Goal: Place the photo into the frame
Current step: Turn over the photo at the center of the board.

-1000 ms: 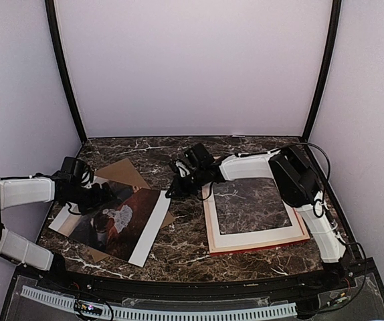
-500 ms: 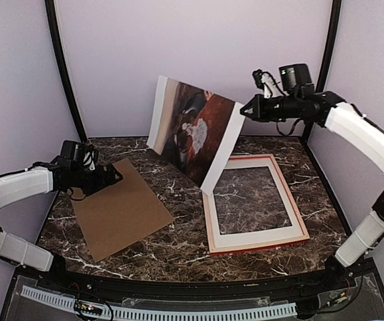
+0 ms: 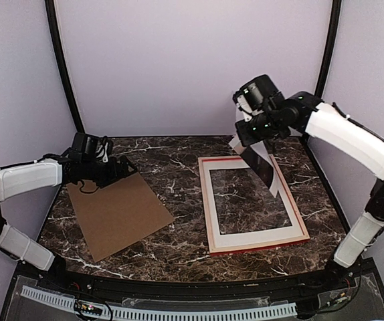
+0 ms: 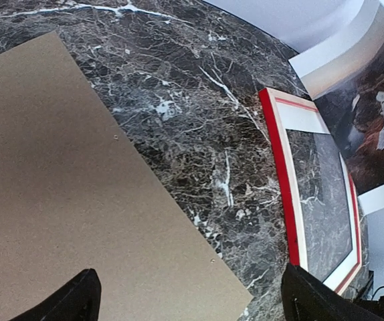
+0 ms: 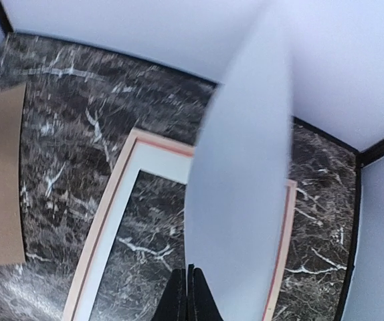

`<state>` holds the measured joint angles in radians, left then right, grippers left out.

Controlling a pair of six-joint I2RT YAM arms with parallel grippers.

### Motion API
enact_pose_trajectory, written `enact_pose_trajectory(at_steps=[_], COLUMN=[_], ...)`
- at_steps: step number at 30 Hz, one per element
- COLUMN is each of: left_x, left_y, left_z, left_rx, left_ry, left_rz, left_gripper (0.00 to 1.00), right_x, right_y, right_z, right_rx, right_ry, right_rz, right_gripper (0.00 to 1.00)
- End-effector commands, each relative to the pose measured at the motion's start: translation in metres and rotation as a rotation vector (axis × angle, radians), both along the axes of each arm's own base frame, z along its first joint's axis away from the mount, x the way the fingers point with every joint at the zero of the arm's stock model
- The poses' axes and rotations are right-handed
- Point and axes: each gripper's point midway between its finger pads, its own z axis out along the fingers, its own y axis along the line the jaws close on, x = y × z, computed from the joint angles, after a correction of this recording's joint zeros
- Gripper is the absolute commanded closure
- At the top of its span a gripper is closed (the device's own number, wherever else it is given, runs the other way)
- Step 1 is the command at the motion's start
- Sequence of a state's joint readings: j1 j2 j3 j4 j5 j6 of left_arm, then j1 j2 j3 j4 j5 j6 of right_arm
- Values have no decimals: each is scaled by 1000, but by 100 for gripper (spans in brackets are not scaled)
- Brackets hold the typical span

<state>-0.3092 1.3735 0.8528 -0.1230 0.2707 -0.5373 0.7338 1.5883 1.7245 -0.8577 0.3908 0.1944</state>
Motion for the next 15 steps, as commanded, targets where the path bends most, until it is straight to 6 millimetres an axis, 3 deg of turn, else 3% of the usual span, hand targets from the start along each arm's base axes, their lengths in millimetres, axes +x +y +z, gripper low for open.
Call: enact_pose_trajectory(at_steps=[1, 5, 8, 15], left_x=[10, 13, 15, 26], left_y=[-25, -47, -60, -79], left_z=[26, 30, 28, 32], left_rx=[-129, -259, -348, -441], left_ry=[-46, -38, -6, -22], left_rz=[-38, -84, -108, -180], left_gripper=[3, 1, 1, 1], right_x=[-22, -55, -76, -109], right_y=[65, 134, 170, 208], right_z=[-42, -80, -104, -133], right_rx=[-139, -132, -100, 4], right_ry=[35, 107, 156, 249], right_rz=[121, 293, 390, 518], right_gripper=[100, 100, 100, 100])
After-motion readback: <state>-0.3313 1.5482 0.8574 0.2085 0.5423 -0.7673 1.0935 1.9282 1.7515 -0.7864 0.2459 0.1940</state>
